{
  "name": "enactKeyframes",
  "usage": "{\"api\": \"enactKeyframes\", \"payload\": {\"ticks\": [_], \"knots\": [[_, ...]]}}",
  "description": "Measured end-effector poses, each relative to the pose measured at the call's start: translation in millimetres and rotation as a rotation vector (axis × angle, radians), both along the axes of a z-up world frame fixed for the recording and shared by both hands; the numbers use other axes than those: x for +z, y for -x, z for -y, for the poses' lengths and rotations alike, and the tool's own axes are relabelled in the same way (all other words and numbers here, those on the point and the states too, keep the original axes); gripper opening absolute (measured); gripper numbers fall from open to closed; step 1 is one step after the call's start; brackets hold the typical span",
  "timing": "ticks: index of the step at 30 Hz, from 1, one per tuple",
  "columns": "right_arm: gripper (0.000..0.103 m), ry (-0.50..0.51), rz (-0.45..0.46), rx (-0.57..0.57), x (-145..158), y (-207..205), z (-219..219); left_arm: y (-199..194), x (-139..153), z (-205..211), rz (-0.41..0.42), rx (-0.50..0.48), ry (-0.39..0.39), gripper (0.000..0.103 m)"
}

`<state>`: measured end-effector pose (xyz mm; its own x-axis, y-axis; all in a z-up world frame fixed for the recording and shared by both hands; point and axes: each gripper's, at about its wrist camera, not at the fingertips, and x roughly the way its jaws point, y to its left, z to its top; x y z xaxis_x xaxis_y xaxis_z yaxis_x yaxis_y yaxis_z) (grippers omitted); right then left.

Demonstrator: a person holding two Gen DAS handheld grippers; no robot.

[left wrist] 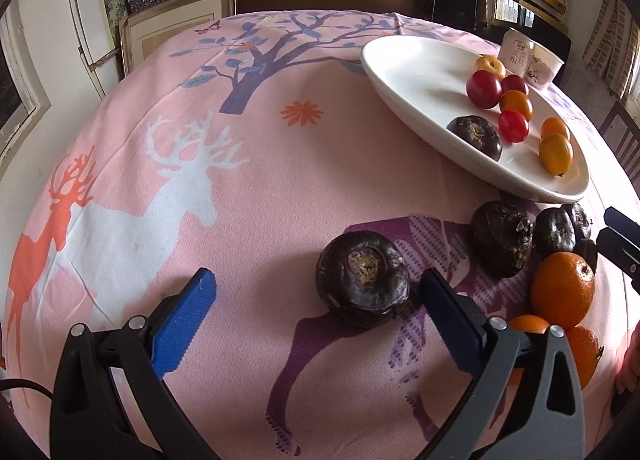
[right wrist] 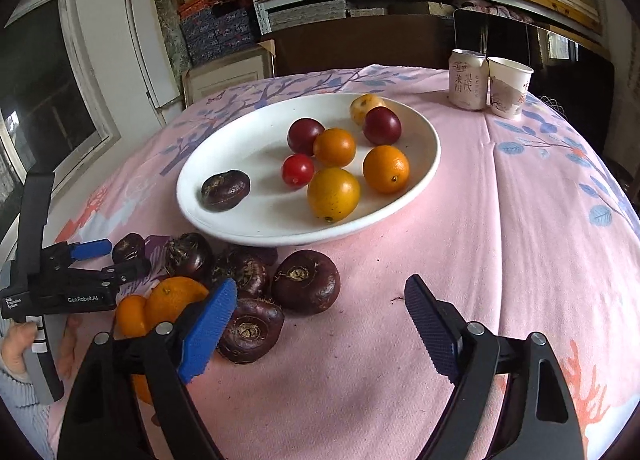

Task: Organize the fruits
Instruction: 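Move both open tools back toward the dark mangosteens beside the plate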

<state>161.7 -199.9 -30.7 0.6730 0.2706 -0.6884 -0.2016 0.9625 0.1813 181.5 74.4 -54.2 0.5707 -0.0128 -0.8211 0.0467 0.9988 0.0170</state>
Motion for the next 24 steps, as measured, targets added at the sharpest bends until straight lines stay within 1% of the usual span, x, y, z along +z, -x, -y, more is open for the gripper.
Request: {"api": "enactKeyframes", "payload": {"ticks": [3, 4, 7, 9, 10, 12, 15, 17, 20, 21, 24], "knots": [[0.085, -0.01, 0.0, 0.001, 0, 1, 1, 0, 0, -1, 0.0, 0.0, 0.0, 0.099], [0.081, -0.02, -0.002, -0.005, 0, 1, 3, 0, 0, 0, 0.0, 0.0, 0.0, 0.099], [0.081, -0.071, -0.034, -0.091, -4, -6, 23, 0, 0, 0, 0.0, 0.0, 0.0, 0.099], [0.08, -0.081, -0.07, -0.106, -10, -12, 30, 0, 0, 0, 0.0, 0.0, 0.0, 0.099], [0.08, -0.076, -0.076, -0.092, -11, -12, 27, 0, 0, -1, 0.0, 0.0, 0.0, 0.099], [0.08, -0.031, -0.085, -0.058, -13, -14, 16, 0, 0, 0, 0.0, 0.0, 0.0, 0.099], [0.081, -0.02, -0.097, -0.026, -14, -21, 7, 0, 0, 0, 0.0, 0.0, 0.0, 0.099], [0.084, 0.017, -0.101, -0.006, -15, -26, -3, 0, 0, 0, 0.0, 0.0, 0.0, 0.099], [0.085, 0.083, -0.104, 0.019, -16, -31, -16, 0, 0, 0, 0.0, 0.0, 0.0, 0.099], [0.085, 0.089, -0.103, 0.022, -16, -30, -16, 0, 0, 0, 0.0, 0.0, 0.0, 0.099], [0.077, 0.105, -0.097, 0.042, -14, -27, -11, 0, 0, 0, 0.0, 0.0, 0.0, 0.099]]}}
